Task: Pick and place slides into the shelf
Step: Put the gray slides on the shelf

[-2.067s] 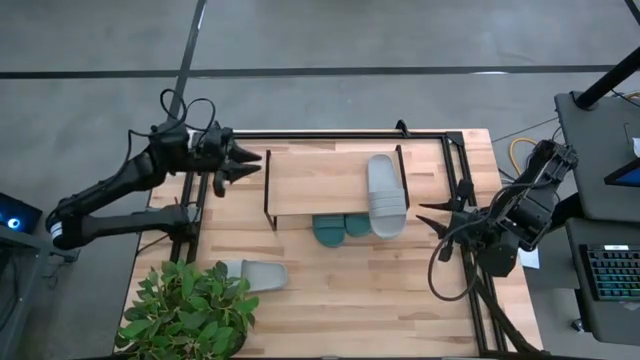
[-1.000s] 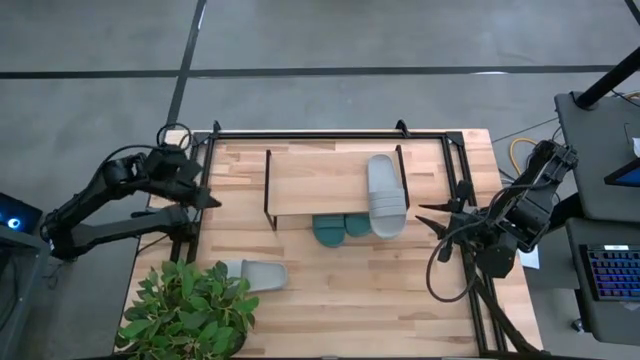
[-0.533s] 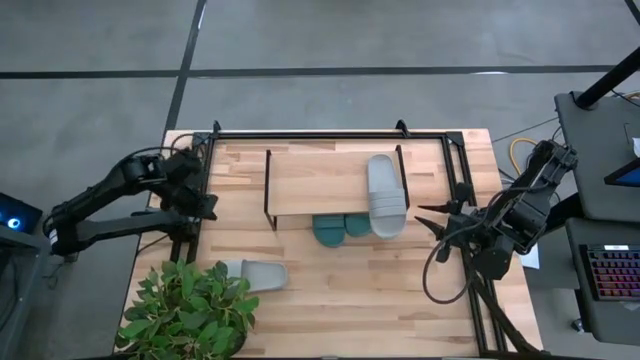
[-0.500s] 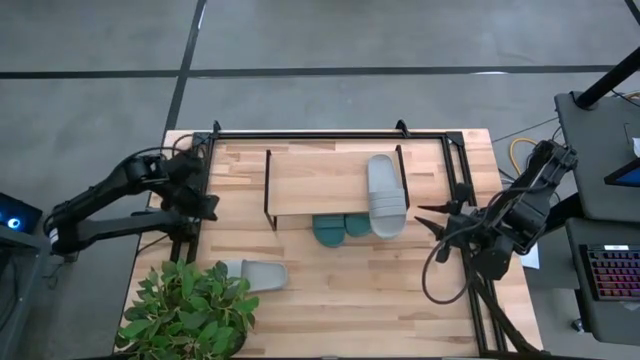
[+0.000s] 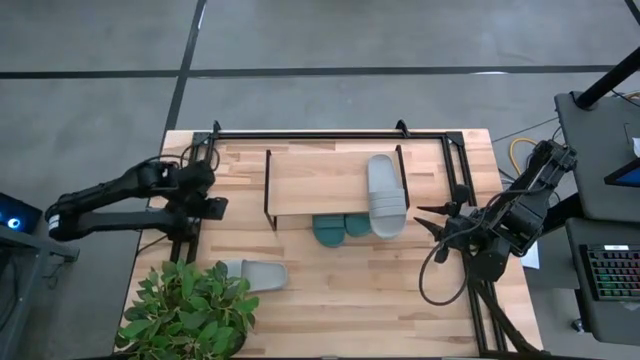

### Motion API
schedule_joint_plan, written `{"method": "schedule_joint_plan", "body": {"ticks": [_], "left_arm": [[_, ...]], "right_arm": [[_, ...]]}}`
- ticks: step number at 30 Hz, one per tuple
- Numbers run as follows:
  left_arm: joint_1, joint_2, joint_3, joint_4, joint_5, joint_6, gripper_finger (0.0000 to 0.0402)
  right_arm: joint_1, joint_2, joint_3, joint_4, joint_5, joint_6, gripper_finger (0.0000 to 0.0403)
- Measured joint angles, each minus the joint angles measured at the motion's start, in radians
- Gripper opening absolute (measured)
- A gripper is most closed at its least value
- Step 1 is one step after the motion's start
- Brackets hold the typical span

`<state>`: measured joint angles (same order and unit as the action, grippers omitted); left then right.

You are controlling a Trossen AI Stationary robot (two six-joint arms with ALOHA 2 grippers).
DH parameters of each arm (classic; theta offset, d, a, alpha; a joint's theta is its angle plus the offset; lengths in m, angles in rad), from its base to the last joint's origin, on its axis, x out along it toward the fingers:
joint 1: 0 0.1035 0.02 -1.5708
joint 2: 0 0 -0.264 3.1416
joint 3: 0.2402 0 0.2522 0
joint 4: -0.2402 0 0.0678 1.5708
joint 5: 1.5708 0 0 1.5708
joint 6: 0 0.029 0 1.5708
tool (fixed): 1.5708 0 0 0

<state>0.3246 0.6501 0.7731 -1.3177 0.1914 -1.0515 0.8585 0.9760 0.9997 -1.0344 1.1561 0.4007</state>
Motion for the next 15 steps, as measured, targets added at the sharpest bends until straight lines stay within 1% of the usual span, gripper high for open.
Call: {"method": "schedule_joint_plan", "body": {"ticks": [5, 8, 11, 15], "left_arm": [[-0.098, -0.095, -0.001, 0.000, -0.086, -0.156, 0.0132], [-0.162, -0.122, -0.003, -0.003, -0.127, -0.228, 0.0132], [-0.208, -0.099, -0.011, 0.036, -0.167, -0.253, 0.0132], [-0.256, -0.027, -0.014, 0.176, -0.175, -0.245, 0.0132]], "right_arm": [[0.000, 0.000, 0.000, 0.000, 0.000, 0.004, 0.0111], [0.000, 0.000, 0.000, 0.000, 0.000, 0.004, 0.0111], [0.000, 0.000, 0.000, 0.000, 0.000, 0.007, 0.0111], [0.000, 0.000, 0.000, 0.001, 0.000, 0.007, 0.0111]]}}
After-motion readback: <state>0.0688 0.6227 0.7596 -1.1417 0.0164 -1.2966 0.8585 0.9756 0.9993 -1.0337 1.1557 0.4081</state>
